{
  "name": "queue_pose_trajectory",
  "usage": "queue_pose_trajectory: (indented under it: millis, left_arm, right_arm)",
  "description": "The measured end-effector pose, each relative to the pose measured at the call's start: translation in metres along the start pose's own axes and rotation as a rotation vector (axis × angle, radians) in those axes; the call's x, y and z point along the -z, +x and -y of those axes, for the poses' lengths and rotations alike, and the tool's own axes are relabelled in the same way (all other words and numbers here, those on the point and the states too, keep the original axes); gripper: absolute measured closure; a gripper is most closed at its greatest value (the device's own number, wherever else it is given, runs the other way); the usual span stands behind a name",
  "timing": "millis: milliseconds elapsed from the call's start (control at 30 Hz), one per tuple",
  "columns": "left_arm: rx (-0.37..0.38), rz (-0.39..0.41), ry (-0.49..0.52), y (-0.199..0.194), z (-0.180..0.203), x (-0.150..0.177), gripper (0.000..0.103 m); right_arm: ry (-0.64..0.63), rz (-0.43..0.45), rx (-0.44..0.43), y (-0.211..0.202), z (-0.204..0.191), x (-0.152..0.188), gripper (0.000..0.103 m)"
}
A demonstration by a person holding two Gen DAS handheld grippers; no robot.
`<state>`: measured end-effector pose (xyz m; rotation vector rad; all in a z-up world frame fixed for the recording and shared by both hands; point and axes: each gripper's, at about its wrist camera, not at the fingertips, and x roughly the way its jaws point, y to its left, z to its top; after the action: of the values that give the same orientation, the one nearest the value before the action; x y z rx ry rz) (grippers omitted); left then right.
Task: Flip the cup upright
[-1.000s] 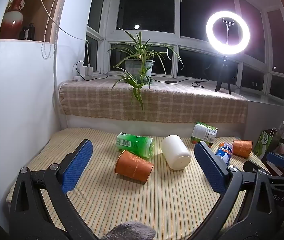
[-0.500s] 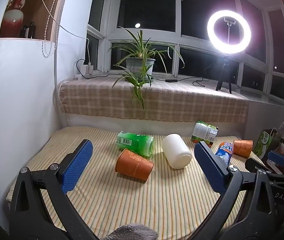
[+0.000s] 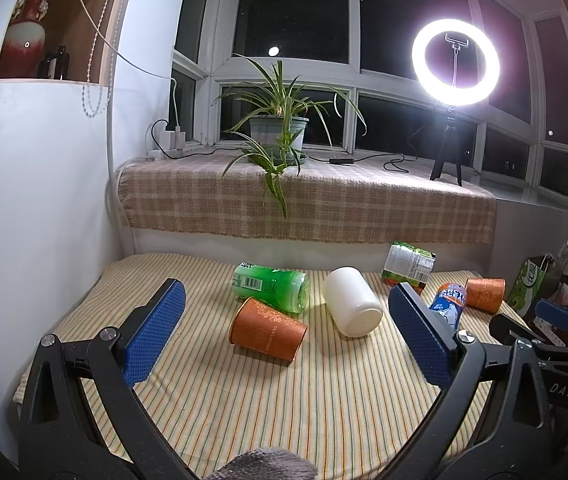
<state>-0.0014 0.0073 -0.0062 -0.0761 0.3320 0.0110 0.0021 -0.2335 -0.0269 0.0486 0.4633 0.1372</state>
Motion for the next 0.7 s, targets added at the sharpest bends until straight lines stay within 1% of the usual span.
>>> queue_pose_trajectory:
  millis: [333, 700]
  left_arm:
    - [-0.003, 0.002, -0.005, -0.0002, -0.0024, 0.0054, 0.0]
    - [-0.003, 0.0, -0.003, 0.0003, -0.0012, 0.0036, 0.0]
  right_arm:
    - [-0.006, -0.007, -0.007, 0.0019, -0.0016, 0.0003, 0.0]
    - [-0.004, -0.016, -0.013, 0.0053, -0.0034, 0.0009, 0.0]
